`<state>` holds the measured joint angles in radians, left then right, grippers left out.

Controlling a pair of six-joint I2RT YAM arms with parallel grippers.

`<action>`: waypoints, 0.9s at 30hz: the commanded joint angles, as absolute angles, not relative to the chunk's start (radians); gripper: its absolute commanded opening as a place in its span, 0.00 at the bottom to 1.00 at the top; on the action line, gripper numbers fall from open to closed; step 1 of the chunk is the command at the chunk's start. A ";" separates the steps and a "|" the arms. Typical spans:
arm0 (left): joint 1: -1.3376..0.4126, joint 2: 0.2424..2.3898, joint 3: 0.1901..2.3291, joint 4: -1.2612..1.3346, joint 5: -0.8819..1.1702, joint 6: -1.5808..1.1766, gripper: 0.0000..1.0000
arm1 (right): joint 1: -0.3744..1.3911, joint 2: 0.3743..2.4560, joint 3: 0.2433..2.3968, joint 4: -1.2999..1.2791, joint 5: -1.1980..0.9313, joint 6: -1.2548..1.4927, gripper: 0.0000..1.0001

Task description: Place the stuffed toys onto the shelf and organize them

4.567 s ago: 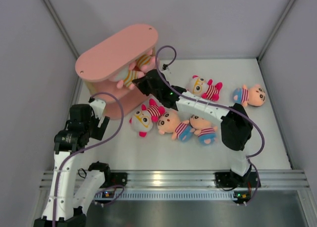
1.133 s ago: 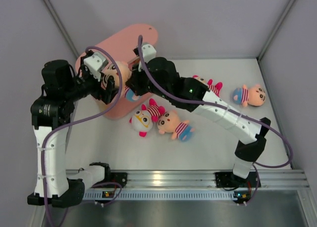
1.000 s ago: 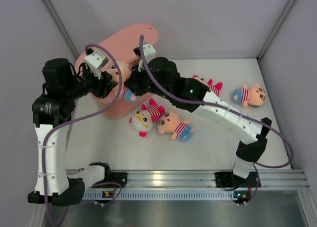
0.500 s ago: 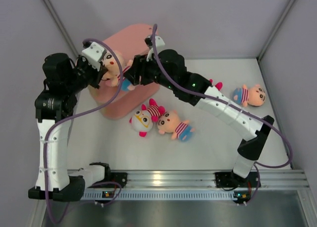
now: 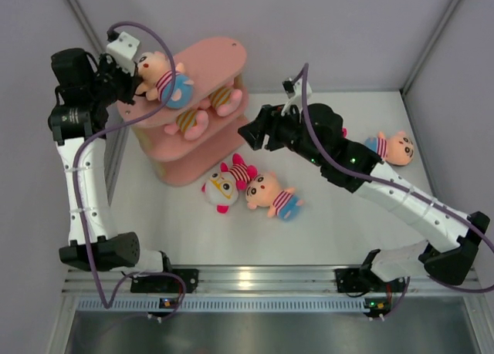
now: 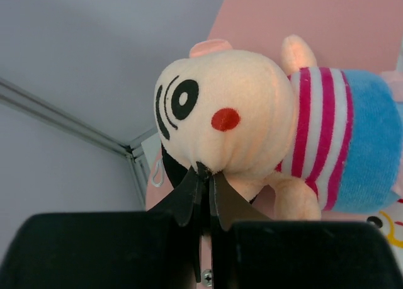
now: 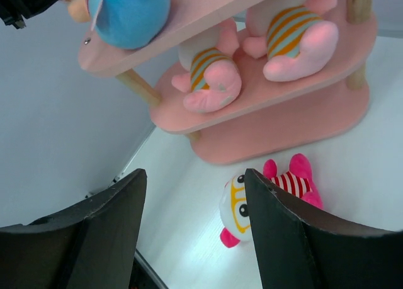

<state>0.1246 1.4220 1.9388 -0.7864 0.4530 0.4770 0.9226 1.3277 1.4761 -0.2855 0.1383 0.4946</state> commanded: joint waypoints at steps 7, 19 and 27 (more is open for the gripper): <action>0.353 1.457 2.000 -0.894 0.808 0.609 0.00 | 0.887 1.290 1.416 -0.230 0.108 0.508 0.64; 0.443 1.480 2.028 -1.031 1.046 0.729 0.00 | 0.858 1.250 1.344 -0.265 0.092 0.491 0.64; 0.443 1.562 2.089 -1.032 1.025 0.724 0.00 | 0.821 1.189 1.240 -0.265 0.097 0.515 0.66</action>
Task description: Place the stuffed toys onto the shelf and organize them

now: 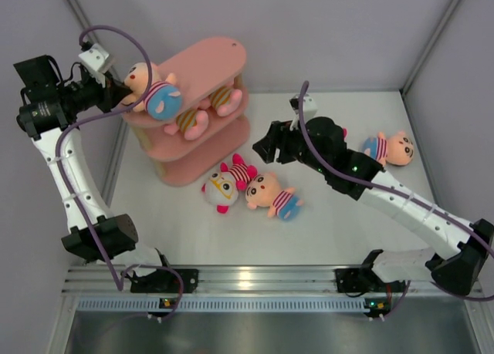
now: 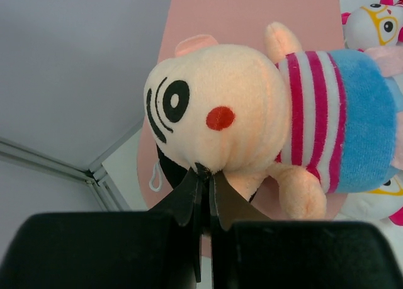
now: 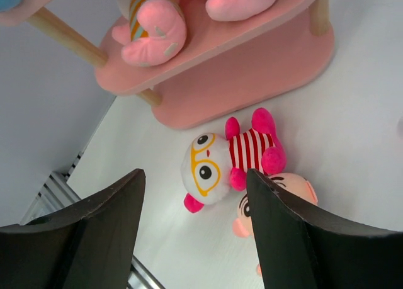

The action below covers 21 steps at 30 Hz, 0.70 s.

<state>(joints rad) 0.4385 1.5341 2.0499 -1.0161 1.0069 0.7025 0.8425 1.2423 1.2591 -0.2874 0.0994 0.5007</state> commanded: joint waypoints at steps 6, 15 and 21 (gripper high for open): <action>0.434 1.578 2.103 -1.034 0.925 0.752 0.42 | 0.801 1.174 1.203 -0.250 0.081 0.523 0.68; 0.429 1.585 2.134 -1.019 0.819 0.714 0.72 | 0.769 1.151 1.131 -0.383 0.121 0.491 0.74; 0.428 1.559 2.120 -1.003 0.801 0.689 0.72 | 0.701 1.106 0.977 -0.396 0.087 0.486 0.75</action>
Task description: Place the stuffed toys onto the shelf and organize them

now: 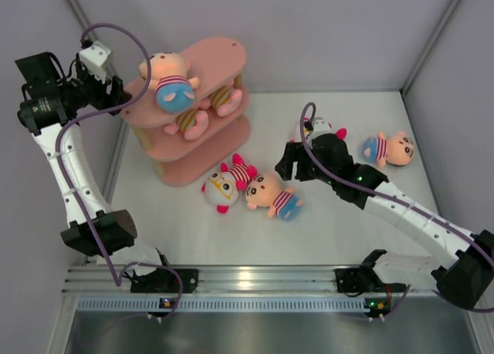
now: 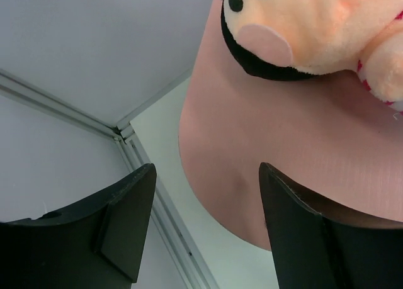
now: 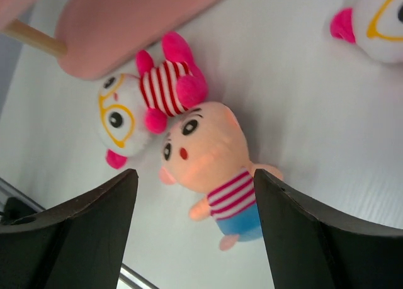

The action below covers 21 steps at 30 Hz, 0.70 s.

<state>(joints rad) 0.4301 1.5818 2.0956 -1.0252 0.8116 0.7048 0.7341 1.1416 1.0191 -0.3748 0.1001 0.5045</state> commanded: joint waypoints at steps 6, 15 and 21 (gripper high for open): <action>0.428 1.459 2.044 -1.003 0.821 0.684 0.73 | 0.664 1.094 0.873 -0.387 0.023 0.469 0.75; 0.428 1.281 1.890 -1.003 0.750 0.643 0.74 | 0.609 1.127 0.635 -0.258 -0.098 0.483 0.76; 0.428 1.204 1.800 -1.005 0.784 0.568 0.76 | 0.572 1.253 0.534 0.077 -0.256 0.529 0.76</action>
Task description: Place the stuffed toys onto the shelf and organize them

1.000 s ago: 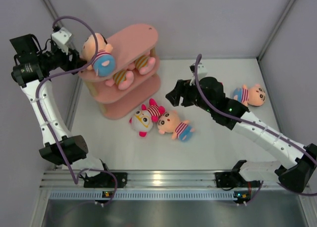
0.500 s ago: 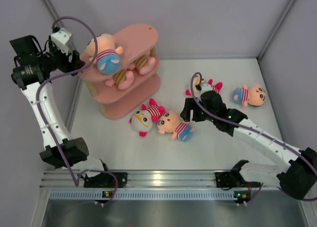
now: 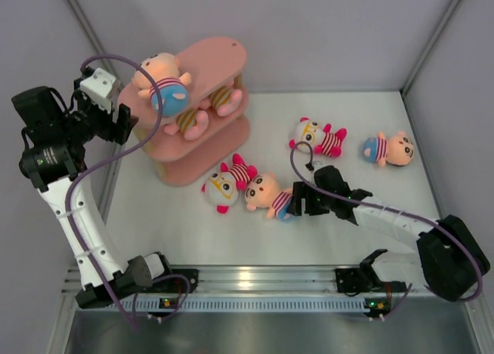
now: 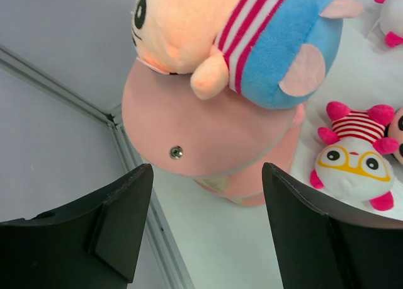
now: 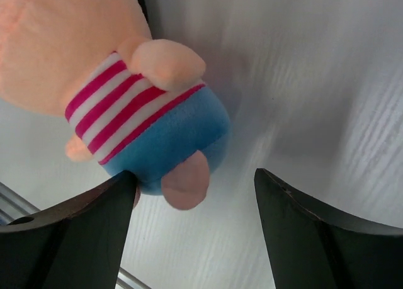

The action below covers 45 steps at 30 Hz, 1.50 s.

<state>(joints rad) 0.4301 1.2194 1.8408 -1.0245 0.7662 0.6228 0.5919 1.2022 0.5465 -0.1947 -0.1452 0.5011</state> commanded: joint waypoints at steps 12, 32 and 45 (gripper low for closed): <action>0.428 1.132 1.720 -1.003 0.782 0.581 0.77 | 0.531 1.272 0.436 0.247 -0.282 0.655 0.00; 0.428 1.140 1.767 -1.003 0.787 0.557 0.77 | 0.502 1.256 1.518 -0.276 0.022 0.730 0.00; 0.430 1.150 1.755 -1.005 0.844 0.537 0.77 | 0.681 1.948 2.353 -0.344 0.058 0.853 0.00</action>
<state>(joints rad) 0.4301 1.1461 1.7370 -1.0252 0.7994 0.5529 0.6418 1.9511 2.2364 -0.3840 0.0292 0.8146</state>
